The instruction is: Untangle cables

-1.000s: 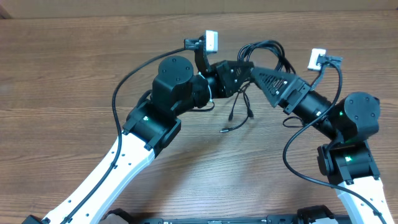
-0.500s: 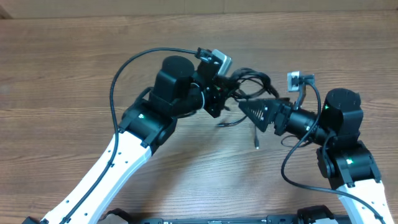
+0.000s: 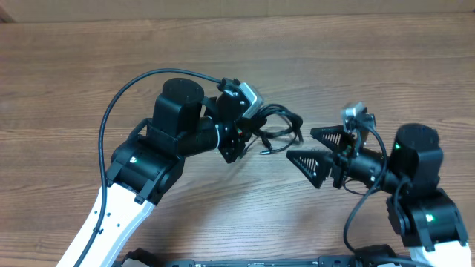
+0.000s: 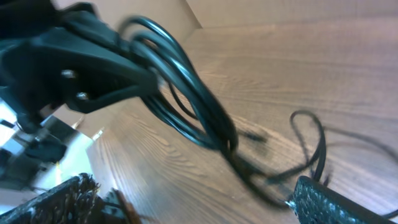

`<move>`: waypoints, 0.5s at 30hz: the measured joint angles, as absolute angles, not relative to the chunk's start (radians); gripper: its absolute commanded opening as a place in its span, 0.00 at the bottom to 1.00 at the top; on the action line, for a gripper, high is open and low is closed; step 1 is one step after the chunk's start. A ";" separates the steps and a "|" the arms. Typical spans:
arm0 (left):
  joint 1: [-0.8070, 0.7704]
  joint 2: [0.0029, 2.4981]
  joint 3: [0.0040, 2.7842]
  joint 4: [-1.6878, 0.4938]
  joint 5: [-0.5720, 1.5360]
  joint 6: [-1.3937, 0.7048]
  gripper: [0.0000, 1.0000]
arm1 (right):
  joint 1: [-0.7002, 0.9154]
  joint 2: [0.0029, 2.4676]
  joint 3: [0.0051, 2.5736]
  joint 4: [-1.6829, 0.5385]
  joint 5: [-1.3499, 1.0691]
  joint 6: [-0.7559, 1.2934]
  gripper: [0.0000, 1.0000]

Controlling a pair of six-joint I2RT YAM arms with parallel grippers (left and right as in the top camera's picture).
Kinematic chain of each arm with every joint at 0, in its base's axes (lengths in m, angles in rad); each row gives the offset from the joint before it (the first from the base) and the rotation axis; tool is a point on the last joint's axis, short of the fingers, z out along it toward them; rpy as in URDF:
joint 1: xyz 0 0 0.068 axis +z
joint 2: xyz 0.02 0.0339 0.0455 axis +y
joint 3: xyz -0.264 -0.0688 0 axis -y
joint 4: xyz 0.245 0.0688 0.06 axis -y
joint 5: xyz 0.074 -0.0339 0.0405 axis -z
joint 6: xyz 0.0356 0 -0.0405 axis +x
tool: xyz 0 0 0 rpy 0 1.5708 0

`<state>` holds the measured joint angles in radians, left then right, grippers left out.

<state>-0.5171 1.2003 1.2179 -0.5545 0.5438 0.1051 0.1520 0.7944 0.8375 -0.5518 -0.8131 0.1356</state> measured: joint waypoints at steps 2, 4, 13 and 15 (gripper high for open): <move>-0.517 1.200 1.218 -0.575 0.546 0.116 0.04 | 0.152 0.772 0.838 -0.571 -0.811 0.097 0.99; -0.517 1.200 1.218 -0.590 0.546 0.128 0.04 | 0.152 0.756 0.838 -0.584 -0.810 0.065 0.95; -0.517 1.200 1.218 -0.645 0.637 0.135 0.04 | 0.152 0.742 0.838 -0.590 -0.720 -0.018 0.82; -0.517 1.201 1.218 -0.669 0.652 0.135 0.04 | 0.152 0.743 0.838 -0.554 -0.709 -0.022 0.79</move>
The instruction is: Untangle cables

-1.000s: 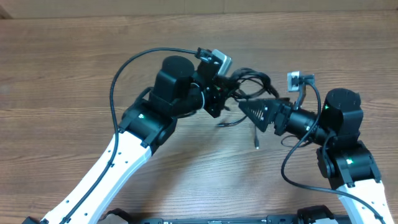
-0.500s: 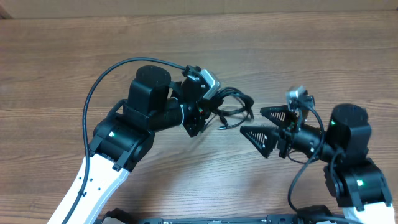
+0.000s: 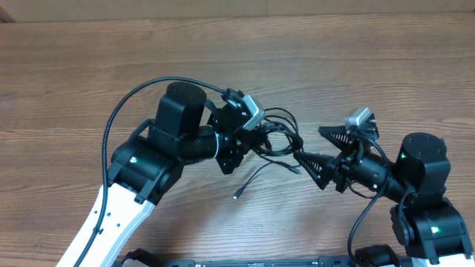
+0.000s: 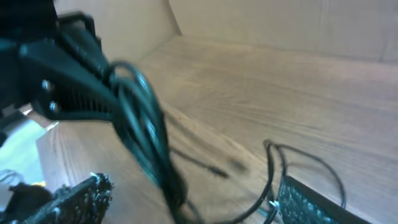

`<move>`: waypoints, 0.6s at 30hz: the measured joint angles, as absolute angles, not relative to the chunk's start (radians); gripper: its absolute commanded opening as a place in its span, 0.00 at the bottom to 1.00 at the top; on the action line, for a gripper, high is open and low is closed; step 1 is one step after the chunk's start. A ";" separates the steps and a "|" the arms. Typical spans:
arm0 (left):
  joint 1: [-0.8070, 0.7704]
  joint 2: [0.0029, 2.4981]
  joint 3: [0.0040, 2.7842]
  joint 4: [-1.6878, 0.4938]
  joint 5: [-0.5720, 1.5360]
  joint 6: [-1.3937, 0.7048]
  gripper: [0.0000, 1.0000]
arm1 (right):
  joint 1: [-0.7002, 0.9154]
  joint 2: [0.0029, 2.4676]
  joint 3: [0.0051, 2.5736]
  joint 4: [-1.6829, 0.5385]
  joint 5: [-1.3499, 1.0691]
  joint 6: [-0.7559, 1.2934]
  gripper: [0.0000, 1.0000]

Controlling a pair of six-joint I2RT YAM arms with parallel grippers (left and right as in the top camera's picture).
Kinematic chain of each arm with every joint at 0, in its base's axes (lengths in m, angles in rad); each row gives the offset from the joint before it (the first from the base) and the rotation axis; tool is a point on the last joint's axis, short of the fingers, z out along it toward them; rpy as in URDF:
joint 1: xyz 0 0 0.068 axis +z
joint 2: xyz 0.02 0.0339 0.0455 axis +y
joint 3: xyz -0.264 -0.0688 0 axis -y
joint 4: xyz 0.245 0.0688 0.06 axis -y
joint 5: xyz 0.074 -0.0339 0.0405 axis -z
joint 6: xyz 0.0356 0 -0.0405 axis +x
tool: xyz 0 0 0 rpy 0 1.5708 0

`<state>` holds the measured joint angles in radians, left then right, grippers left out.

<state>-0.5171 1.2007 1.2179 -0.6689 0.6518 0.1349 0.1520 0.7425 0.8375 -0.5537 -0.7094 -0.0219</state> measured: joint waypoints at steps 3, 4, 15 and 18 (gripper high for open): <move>-0.528 1.206 1.218 -0.673 0.673 0.134 0.04 | 0.152 0.742 0.838 -0.505 -0.702 -0.027 0.72; -0.537 1.209 1.218 -0.672 0.679 0.135 0.04 | 0.152 0.743 0.838 -0.493 -0.700 -0.027 0.72; -0.583 1.216 1.218 -0.579 0.656 -0.002 0.04 | 0.152 0.743 0.838 -0.500 -0.699 -0.026 0.22; -0.583 1.216 1.218 -0.578 0.649 -0.021 0.04 | 0.152 0.742 0.838 -0.498 -0.701 -0.027 0.06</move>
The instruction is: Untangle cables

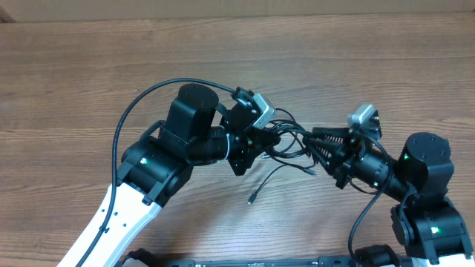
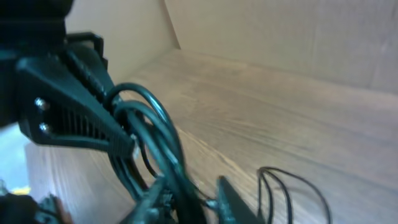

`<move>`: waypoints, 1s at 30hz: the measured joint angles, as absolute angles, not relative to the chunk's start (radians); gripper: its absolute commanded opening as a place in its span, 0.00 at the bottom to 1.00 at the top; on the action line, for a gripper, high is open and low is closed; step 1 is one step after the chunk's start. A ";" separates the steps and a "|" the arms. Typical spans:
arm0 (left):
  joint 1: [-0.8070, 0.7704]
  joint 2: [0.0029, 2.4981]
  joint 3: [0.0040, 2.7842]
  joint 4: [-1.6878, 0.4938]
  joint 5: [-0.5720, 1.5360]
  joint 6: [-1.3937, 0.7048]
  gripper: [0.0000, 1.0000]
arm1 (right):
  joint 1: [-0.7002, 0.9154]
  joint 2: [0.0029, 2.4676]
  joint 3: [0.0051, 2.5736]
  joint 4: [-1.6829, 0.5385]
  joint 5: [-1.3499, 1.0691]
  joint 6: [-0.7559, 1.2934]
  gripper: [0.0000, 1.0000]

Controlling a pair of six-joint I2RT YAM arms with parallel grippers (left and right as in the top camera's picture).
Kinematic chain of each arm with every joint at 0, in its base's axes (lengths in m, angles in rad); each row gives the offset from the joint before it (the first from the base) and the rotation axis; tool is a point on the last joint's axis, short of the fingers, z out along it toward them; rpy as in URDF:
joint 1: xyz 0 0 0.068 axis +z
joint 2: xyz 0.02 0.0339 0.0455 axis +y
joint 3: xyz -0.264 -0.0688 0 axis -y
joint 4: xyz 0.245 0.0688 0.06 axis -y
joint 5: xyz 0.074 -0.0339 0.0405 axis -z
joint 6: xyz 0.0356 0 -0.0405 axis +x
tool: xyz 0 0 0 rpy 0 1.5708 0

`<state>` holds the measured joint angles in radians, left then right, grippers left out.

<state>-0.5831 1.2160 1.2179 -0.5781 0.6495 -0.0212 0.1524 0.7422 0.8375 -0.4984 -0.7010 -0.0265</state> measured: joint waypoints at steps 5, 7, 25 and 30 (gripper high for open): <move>-0.583 1.216 1.218 -0.576 0.619 -0.071 0.04 | 0.153 0.742 0.838 -0.500 -0.703 -0.033 0.04; -0.583 1.216 1.218 -0.576 0.616 -0.082 0.04 | 0.153 0.742 0.838 -0.500 -0.702 -0.033 0.04; -0.583 1.220 1.218 -0.516 0.609 -0.237 0.04 | 0.160 0.742 0.838 -0.640 -0.317 0.321 0.04; -0.594 1.228 1.218 -0.516 0.609 -0.237 0.04 | 0.161 0.741 0.838 -0.709 -0.245 0.387 0.04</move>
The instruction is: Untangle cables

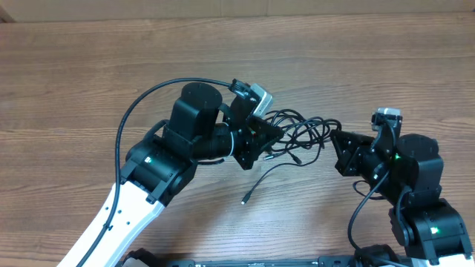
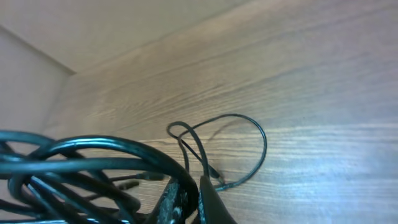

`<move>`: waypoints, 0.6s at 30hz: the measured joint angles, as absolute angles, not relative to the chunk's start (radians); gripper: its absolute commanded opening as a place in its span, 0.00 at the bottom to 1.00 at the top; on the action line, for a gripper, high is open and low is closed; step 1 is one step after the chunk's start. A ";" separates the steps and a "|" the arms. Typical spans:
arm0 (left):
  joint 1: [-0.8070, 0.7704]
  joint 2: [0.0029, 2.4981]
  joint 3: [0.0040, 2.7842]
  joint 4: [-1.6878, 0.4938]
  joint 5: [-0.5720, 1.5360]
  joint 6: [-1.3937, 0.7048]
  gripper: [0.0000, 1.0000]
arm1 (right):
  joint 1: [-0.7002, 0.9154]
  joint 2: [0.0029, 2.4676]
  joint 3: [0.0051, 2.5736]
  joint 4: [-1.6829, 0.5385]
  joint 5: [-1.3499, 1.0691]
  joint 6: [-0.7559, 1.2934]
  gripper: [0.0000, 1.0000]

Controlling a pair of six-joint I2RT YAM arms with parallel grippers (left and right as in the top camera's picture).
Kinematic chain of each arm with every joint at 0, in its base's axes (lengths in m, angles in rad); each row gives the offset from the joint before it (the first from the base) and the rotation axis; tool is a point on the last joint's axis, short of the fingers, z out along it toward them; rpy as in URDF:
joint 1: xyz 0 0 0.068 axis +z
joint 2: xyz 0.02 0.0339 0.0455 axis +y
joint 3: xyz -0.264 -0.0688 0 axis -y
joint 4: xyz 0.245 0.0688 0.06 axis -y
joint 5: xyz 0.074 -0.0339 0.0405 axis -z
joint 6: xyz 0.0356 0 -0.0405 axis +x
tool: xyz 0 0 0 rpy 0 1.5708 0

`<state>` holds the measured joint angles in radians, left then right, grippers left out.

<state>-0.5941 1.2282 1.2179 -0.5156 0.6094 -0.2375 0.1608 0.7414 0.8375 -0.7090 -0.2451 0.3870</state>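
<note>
A tangle of black cables (image 1: 300,132) hangs stretched between my two grippers over the wooden table. My left gripper (image 1: 261,139) is shut on the bundle's left side. My right gripper (image 1: 338,148) grips the right side. In the right wrist view that gripper (image 2: 191,198) is shut on a thick black cable (image 2: 93,165) that coils off to the left. A thin cable loop (image 2: 261,134) lies on the wood behind it. One loose end with a plug (image 1: 244,199) trails onto the table below the left gripper.
The brown wooden table (image 1: 89,81) runs wide to the left and to the back. A pale cardboard wall (image 2: 93,25) stands along its far edge. The left arm's own black cable (image 1: 130,111) arches above its forearm.
My right gripper has shut fully on a thick cable and now sits further right. The bundle is spread wider between the grippers. The left gripper has hardly shifted.
At first the left gripper held the tangle and my right gripper stood wide open to its right. It was then closer, still open, with a cable end dropped to the table. Then its jaws had narrowed round a cable. Now it is shut on one, further right.
</note>
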 measured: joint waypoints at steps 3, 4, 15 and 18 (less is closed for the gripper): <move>-0.594 1.229 1.218 -0.506 0.609 -0.237 0.04 | 0.164 0.741 0.838 -0.724 -0.224 0.415 0.04; -0.594 1.229 1.218 -0.506 0.609 -0.237 0.04 | 0.164 0.741 0.838 -0.721 -0.221 0.423 0.04; -0.591 1.229 1.218 -0.507 0.604 -0.203 0.04 | 0.163 0.741 0.838 -0.699 -0.252 0.340 0.51; -0.587 1.229 1.218 -0.508 0.595 -0.191 0.04 | 0.163 0.741 0.838 -0.693 -0.302 0.279 0.56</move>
